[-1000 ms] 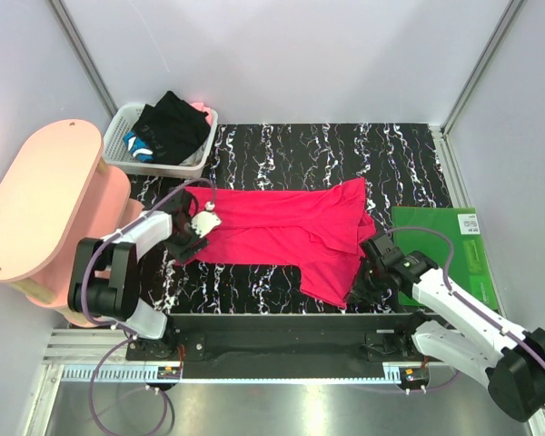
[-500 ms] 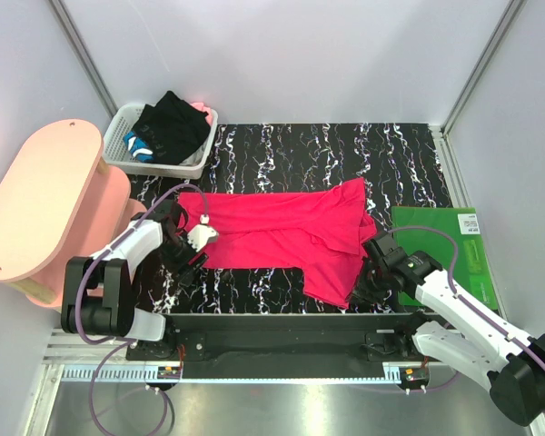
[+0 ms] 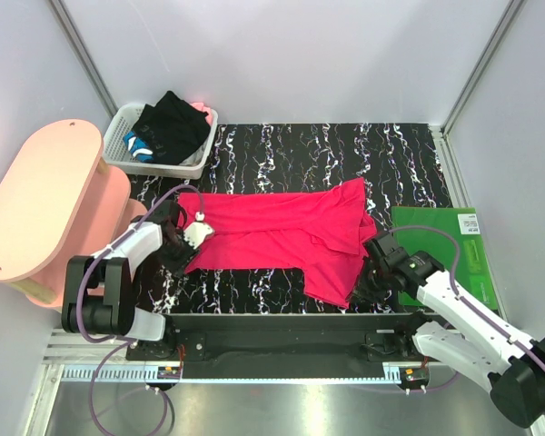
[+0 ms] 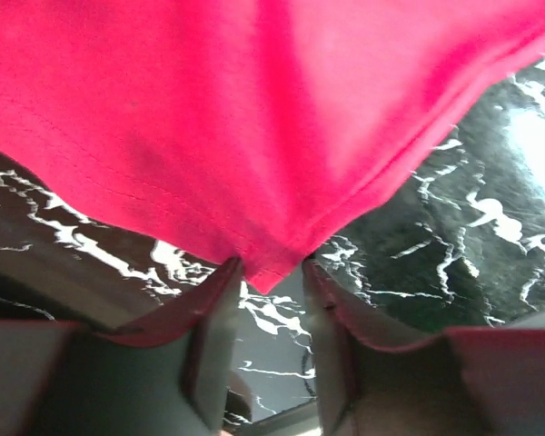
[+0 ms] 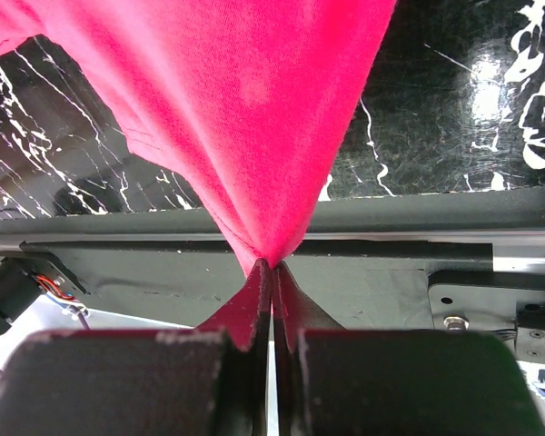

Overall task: Fold and stack the t-shirts
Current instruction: Grap the side of the flattened tshirt closest away from the robot with both arms, then fold the other side of the tshirt into a rectangle

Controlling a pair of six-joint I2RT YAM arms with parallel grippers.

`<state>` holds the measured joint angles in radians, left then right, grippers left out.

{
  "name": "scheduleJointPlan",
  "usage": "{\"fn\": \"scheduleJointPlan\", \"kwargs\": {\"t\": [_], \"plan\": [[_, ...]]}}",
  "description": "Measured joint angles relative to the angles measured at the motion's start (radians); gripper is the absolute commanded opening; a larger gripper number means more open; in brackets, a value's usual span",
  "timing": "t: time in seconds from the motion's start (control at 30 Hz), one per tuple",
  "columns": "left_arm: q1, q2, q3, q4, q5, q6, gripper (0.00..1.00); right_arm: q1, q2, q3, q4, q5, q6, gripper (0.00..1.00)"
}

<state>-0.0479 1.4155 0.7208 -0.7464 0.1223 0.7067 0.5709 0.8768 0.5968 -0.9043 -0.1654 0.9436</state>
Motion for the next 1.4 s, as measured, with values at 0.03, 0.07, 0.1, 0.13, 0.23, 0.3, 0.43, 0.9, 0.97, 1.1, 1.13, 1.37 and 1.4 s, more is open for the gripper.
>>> {"fn": "scheduleJointPlan", "kwargs": {"t": [0.03, 0.07, 0.1, 0.13, 0.23, 0.3, 0.43, 0.9, 0.97, 1.1, 1.13, 1.37, 1.4], "plan": [[0.0, 0.001, 0.001, 0.003, -0.006, -0.007, 0.22, 0.0, -0.002, 0.0, 0.0, 0.0, 0.0, 0.0], [0.0, 0.001, 0.001, 0.012, -0.021, -0.007, 0.19, 0.0, -0.005, 0.0, -0.001, 0.0, 0.0, 0.0], [0.0, 0.001, 0.001, 0.016, -0.026, -0.011, 0.11, 0.0, -0.008, 0.0, -0.002, 0.0, 0.0, 0.0], [0.0, 0.001, 0.001, 0.019, -0.032, -0.014, 0.08, 0.0, -0.011, 0.0, -0.004, 0.001, 0.0, 0.0], [0.0, -0.003, 0.001, 0.031, -0.049, -0.019, 0.0, 0.0, -0.024, 0.0, -0.014, 0.011, 0.0, 0.0], [0.0, -0.006, 0.001, 0.039, -0.056, -0.019, 0.0, 0.0, -0.031, 0.002, -0.027, 0.018, -0.001, 0.0], [0.001, -0.024, -0.002, 0.037, -0.06, -0.018, 0.0, 0.0, -0.043, 0.029, -0.072, 0.026, -0.008, 0.0], [0.001, -0.273, -0.006, -0.135, -0.07, 0.05, 0.02, 0.0, -0.172, 0.134, -0.296, 0.015, -0.031, 0.0], [0.001, -0.298, -0.007, -0.164, -0.07, 0.06, 0.02, 0.0, -0.177, 0.135, -0.31, 0.013, -0.031, 0.0], [0.001, -0.348, -0.008, -0.215, -0.069, 0.083, 0.03, 0.0, -0.177, 0.15, -0.336, 0.013, -0.031, 0.0], [0.001, -0.35, -0.007, -0.223, -0.069, 0.087, 0.03, 0.0, -0.171, 0.164, -0.342, 0.013, -0.031, 0.0], [0.001, -0.175, 0.117, -0.248, -0.067, 0.091, 0.03, 0.001, 0.002, 0.326, -0.313, 0.049, -0.077, 0.0], [0.001, -0.133, 0.15, -0.236, -0.067, 0.089, 0.03, 0.001, 0.046, 0.349, -0.298, 0.058, -0.089, 0.0]]}}
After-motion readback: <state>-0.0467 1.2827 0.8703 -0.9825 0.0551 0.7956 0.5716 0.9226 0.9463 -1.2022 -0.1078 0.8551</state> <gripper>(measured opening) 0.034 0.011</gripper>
